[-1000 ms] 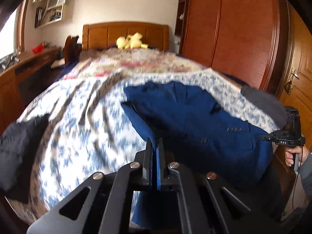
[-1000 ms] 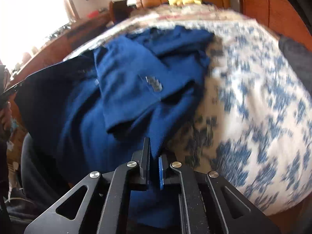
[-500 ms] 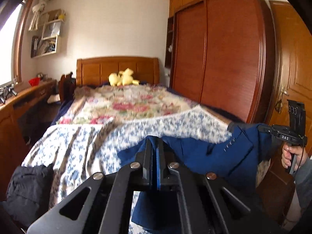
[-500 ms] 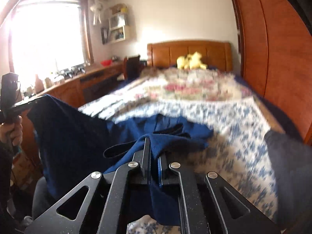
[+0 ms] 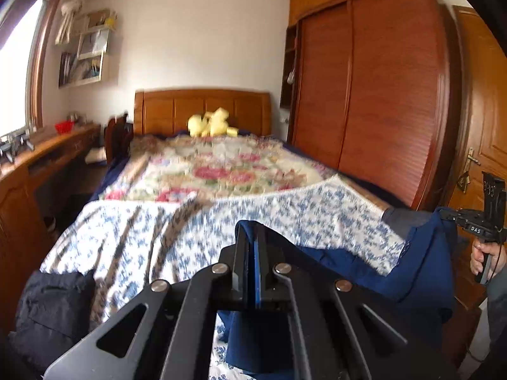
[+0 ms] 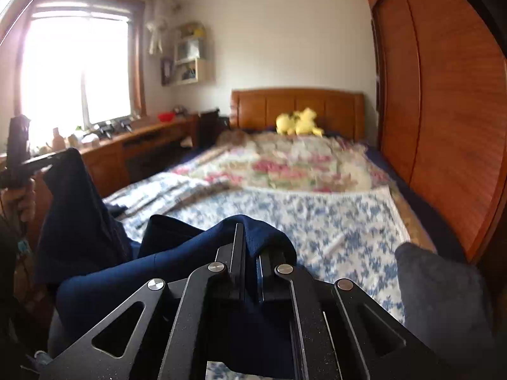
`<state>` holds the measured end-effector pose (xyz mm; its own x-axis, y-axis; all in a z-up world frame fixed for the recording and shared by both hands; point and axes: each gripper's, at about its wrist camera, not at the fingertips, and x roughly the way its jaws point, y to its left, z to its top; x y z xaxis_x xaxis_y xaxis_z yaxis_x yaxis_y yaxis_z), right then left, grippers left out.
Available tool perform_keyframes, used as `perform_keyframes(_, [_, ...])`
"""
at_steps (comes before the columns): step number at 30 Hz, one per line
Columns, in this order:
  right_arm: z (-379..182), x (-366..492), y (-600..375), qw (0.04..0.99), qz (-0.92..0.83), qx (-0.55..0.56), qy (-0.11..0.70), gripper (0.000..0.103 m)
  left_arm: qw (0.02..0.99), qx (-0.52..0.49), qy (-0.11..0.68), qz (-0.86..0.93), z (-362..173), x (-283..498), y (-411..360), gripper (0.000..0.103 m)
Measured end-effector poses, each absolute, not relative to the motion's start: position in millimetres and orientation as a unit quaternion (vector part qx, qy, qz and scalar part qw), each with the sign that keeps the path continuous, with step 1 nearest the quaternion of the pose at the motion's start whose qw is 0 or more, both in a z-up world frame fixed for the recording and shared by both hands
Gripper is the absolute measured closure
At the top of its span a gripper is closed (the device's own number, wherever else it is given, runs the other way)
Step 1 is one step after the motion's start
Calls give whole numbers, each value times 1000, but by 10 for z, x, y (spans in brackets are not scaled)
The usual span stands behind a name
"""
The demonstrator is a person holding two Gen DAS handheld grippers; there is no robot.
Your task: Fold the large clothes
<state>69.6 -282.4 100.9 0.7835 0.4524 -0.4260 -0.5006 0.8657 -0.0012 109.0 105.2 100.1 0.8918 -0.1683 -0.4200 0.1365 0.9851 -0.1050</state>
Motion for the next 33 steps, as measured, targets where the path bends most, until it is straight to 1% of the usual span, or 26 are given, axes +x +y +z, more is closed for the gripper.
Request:
perform_keyframes(5, [527,1261,-2708,934,237,-62,259,101,962,-19,262,-68,628,1607,1111,103])
perform_keyframes(13, [-37,2105,-2493,933,193,-88,291,100,953,-14,298,-61,117,2247,1221,102])
perform_keyframes(17, [-390,2481,-2432,926,168,-80,327,100,946,-13,318,-57,-203,2369,1228,102])
perform_keyframes(20, [-625,2596,-2414,920,154,-86,349,98,941,-10,332,-61,-343,2353,1239,100])
perform_keyframes(22, [-718,2600,-2419,918,147,-87,357,97,938,-15,339,-68,-403,2315,1244,97])
perform_keyframes(24, [-767,2591,-2448,917,141,-81,364,93,936,-13,345,-71,-449,2258,1246,94])
perform_keyframes(25, [-781,2585,-2472,917,138,-75,368,86,936,-9,344,-70,-463,2217,1238,90])
perform_keyframes(26, [-785,2584,-2483,915,138,-70,372,76,937,-3,343,-70,-478,2166,1225,88])
perform_keyframes(27, [-784,2567,-2500,914,140,-65,376,70,937,1,341,-72,-482,2126,1226,85])
perform_keyframes(28, [-772,2545,-2490,914,140,-63,377,62,938,2,339,-76,-489,2073,1221,84])
perform_keyframes(29, [-758,2516,-2487,914,137,-65,376,57,938,1,337,-79,-497,2026,1215,82])
perform_keyframes(31, [-724,2462,-2448,917,128,-82,369,53,938,-5,337,-83,-519,1942,1210,74])
perform_keyframes(33, [-675,2415,-2400,918,125,-92,365,52,937,-8,338,-90,-546,1849,1179,72])
